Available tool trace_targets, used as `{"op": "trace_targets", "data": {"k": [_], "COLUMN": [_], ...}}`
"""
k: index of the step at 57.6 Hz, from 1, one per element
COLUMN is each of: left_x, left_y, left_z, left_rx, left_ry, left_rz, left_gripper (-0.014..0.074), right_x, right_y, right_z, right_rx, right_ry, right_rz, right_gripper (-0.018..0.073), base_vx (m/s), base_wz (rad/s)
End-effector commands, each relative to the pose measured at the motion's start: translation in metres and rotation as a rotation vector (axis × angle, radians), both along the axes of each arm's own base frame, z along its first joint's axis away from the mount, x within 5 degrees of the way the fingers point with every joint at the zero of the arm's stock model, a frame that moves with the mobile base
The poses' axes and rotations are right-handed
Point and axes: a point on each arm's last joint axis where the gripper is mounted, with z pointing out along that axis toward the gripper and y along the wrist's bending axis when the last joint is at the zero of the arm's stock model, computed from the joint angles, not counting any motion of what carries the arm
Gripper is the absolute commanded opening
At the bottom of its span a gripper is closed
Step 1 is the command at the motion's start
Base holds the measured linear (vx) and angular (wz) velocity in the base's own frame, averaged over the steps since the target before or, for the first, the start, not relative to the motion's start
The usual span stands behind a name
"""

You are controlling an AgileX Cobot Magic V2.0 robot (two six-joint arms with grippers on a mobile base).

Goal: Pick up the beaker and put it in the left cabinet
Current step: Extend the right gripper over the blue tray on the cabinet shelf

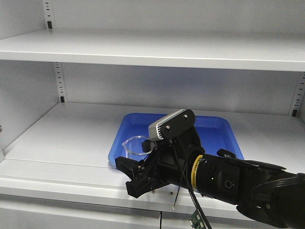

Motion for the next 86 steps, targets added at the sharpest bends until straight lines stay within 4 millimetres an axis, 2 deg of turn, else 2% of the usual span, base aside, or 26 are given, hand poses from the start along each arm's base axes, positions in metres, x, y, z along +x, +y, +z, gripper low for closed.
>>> {"op": "trace_targets", "data": {"k": [1, 23, 37, 45, 56, 72, 78, 86], "left_x": [0.001, 0.001, 0.001, 0.001, 0.001, 0.001, 0.001, 0.001], "left_y": [0.0, 0.0, 0.0, 0.0, 0.0, 0.0, 0.0, 0.0], "left_z": [0.014, 0.014, 0.014, 0.014, 0.014, 0.014, 0.014, 0.014], "left_rx": [-0.029, -0.029, -0.029, -0.029, -0.029, -0.029, -0.029, -0.028], "left_ry": [-0.106, -0.106, -0.106, -0.106, -0.106, -0.106, -0.106, -0.106], "left_rz": [-0.001, -0.001, -0.001, -0.001, -0.001, -0.001, -0.001, -0.001], "left_gripper": [-0.0006, -0.0006, -0.0006, -0.0006, -0.0006, -0.0006, -0.0006, -0.0006], "right_x": [-0.006, -0.005, 0.009, 0.018, 0.042, 0.074, 0.091, 0.118], "right_y": [-0.003, -0.003, -0.018, -0.019, -0.009, 0.005, 0.003, -0.011], "right_z": [0.029, 0.029, 0.017, 0.006, 0.011, 0.013, 0.01, 0.004], "right_rx": [0.08, 0.079, -0.043, -0.151, -0.233, -0.227, -0.218, -0.144], "right_ry": [-0.061, -0.06, -0.01, -0.036, -0.12, -0.136, -0.132, -0.071], "right_rz": [0.018, 0.016, -0.203, -0.237, -0.251, -0.305, -0.337, -0.415], "right_gripper": [0.0232, 0.0232, 0.0232, 0.0232, 0.0232, 0.0232, 0.0232, 0.0232], "base_vx": [0.06, 0.02, 0.0, 0.0, 0.0, 0.0, 0.0, 0.0], "base_wz": [-0.08, -0.03, 0.0, 0.0, 0.0, 0.0, 0.0, 0.0]}}
